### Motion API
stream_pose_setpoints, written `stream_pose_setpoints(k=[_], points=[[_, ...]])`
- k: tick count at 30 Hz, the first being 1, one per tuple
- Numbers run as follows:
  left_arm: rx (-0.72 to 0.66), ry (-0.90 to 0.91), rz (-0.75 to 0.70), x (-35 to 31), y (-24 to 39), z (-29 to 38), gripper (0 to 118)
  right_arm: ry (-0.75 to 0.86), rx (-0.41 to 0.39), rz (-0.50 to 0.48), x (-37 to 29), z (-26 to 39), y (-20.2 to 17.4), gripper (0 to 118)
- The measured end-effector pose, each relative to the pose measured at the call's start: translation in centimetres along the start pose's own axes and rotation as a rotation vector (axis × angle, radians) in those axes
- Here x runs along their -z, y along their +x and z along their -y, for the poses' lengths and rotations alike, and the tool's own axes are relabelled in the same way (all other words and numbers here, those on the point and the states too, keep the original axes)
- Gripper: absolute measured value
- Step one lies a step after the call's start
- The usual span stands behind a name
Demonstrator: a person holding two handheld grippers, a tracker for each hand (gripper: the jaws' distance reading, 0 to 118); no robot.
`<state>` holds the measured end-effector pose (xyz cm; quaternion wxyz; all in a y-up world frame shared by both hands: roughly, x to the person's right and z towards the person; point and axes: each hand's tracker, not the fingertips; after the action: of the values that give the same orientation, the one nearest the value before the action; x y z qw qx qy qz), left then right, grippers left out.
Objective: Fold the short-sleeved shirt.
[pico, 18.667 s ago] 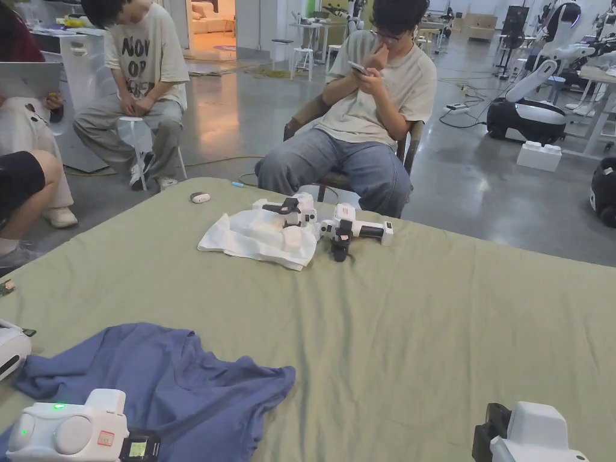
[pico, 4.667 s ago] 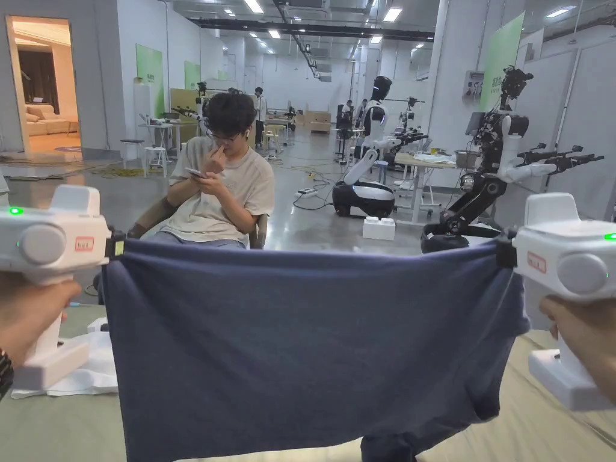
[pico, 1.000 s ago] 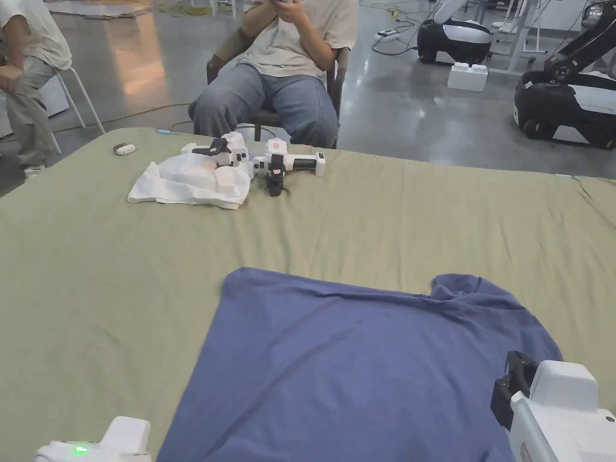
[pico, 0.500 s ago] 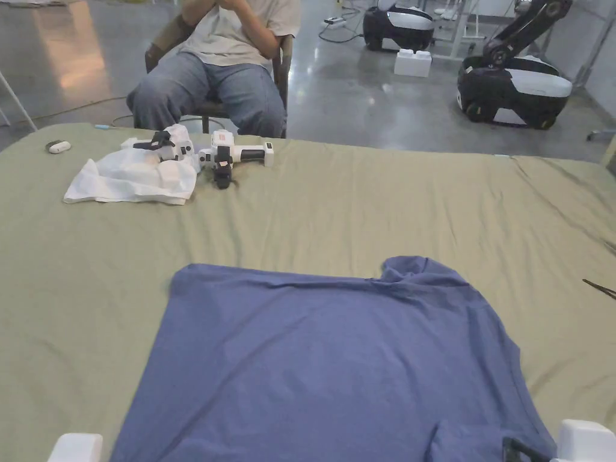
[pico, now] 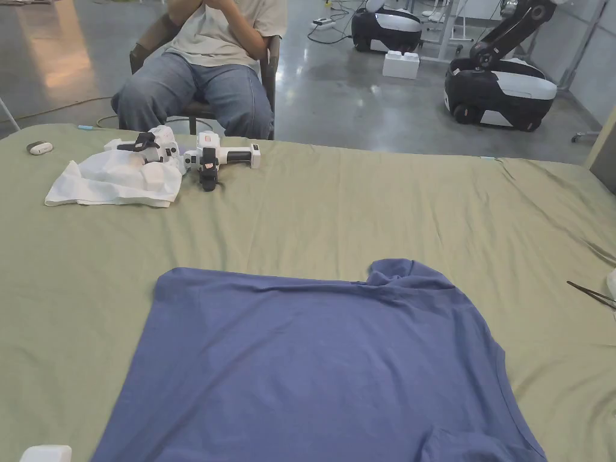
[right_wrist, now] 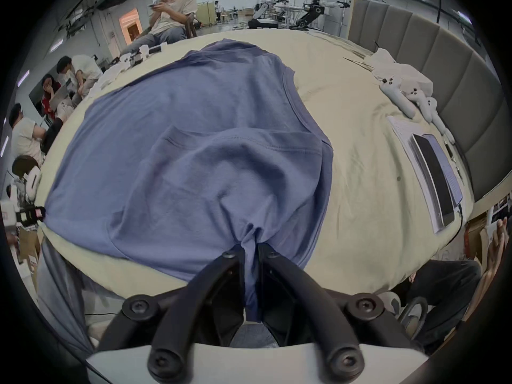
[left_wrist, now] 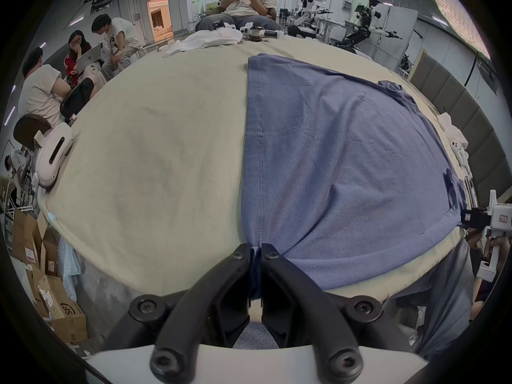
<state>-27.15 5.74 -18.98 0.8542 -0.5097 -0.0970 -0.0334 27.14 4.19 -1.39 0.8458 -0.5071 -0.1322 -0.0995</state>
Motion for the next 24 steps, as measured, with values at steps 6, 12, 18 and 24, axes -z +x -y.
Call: stream_pose_setpoints(k=[6,12,18,24], points=[[0.002,0.038,0.000,-1.4,0.4,-0.5,2,0.005,-0.101,0.059,-2.4,-1.8,-1.9,5],[-0.027,0.208,0.028,-3.2,0.0,-4.1,2,0.103,-0.134,0.071,-5.2,-6.0,-3.3,5],[-0.024,0.268,0.035,-2.2,0.2,-10.6,2,0.175,-0.137,0.083,-4.6,-12.1,-3.5,5],[-0.044,0.263,0.031,1.4,0.2,-16.9,2,0.181,-0.092,0.053,-0.4,-18.3,-2.3,5]])
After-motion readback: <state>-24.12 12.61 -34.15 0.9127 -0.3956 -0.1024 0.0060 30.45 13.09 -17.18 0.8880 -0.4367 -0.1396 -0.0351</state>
